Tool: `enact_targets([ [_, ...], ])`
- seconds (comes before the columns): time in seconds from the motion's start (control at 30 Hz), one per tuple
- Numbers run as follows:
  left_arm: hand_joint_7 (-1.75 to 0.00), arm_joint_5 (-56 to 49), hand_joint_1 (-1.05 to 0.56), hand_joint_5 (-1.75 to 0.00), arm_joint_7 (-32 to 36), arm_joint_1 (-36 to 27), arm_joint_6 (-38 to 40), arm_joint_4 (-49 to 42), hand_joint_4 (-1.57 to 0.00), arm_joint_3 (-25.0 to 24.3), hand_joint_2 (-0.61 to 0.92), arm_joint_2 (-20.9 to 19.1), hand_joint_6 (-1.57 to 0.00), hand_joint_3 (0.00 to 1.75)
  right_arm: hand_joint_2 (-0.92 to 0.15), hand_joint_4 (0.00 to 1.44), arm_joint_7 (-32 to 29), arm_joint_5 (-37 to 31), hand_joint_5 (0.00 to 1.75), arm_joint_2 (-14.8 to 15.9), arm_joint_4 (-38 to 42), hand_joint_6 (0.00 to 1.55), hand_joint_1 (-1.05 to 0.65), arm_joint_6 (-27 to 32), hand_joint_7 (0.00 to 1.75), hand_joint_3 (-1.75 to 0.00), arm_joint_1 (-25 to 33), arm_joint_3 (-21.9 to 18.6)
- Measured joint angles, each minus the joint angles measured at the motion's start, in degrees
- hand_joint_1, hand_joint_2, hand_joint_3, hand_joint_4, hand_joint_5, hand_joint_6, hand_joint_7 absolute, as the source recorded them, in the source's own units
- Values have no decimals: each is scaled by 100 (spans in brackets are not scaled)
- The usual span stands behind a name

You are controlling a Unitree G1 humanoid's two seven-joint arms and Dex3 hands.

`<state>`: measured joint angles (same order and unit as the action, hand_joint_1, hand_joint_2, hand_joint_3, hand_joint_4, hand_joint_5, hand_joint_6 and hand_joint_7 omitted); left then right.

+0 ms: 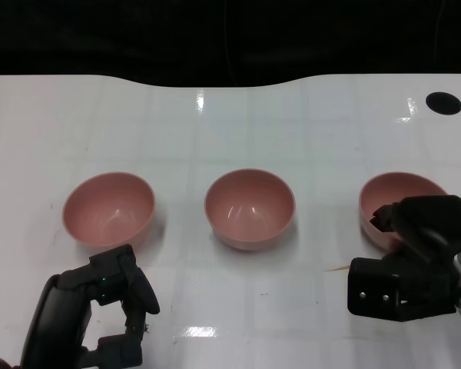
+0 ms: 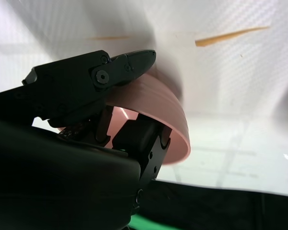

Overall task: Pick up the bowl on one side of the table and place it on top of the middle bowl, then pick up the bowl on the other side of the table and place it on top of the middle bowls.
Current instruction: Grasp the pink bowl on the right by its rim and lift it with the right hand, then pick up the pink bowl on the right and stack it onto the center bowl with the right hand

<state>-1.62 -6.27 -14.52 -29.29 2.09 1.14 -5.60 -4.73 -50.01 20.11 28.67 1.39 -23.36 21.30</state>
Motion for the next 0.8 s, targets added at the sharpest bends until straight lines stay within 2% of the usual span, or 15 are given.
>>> enact_targets([
  [0.03,-148,0,-6,-171,0,0,0,9,-89,1,30,9,-87,151,-92,87,-170,10,172,33,90,124,-25,-148,23,-10,-33,3],
  [0.13,-148,-4,-7,-171,0,-5,1,16,-89,5,29,36,-87,151,-90,92,-577,5,174,69,353,86,-26,-396,121,-27,-132,30],
  [0.2,-149,-7,-7,-171,0,-10,3,20,-89,5,29,46,-87,151,-84,93,-738,-20,175,84,456,75,-25,-427,153,-40,-181,72],
  [0.23,-149,-7,-7,-171,0,-11,6,26,-89,5,29,50,-88,152,-82,93,-795,-30,175,96,483,73,-25,-430,156,-42,-203,105],
  [0.3,-149,-11,-6,-171,0,-12,9,36,-89,5,29,58,-87,152,-82,93,-934,-31,175,118,522,74,-26,-497,141,-39,-228,138],
  [0.33,-149,-13,-6,-171,0,-12,9,36,-89,4,29,59,-87,153,-82,92,-1008,-28,175,131,523,75,-26,-554,140,-36,-238,141],
  [0.4,-149,-13,-6,-172,0,-12,8,36,-89,4,29,63,-87,153,-81,92,-1174,-28,175,168,487,68,-26,-666,161,-36,-272,145],
  [0.47,-149,-13,-6,-172,0,-11,7,36,-88,4,29,65,-87,153,-78,91,-1280,-32,175,207,349,67,-25,-709,167,-37,-296,144],
  [0.53,-149,-14,-6,-172,0,-11,7,35,-89,4,29,66,-87,153,-74,90,-1295,-57,175,231,132,71,-24,-693,145,-39,-307,146],
  [0.63,-149,-21,-7,-171,0,-11,8,36,-89,3,28,69,-87,153,-72,93,-1309,-164,175,236,-212,74,-25,-651,144,-39,-315,158],
  [0.7,-149,-25,-7,-171,1,-13,15,36,-89,0,28,69,-87,153,-55,96,-1323,-177,175,231,-450,71,-22,-643,165,-75,-313,155],
  [0.77,-149,-30,-6,-171,1,-13,17,36,-89,-2,28,69,-87,153,-42,98,-1322,-159,175,210,-671,72,-22,-646,172,-104,-312,146],
  [0.8,-149,-29,-6,-171,1,-13,17,35,-89,-3,28,70,-87,153,-40,98,-1322,-135,175,192,-780,73,-22,-655,173,-110,-312,143],
])
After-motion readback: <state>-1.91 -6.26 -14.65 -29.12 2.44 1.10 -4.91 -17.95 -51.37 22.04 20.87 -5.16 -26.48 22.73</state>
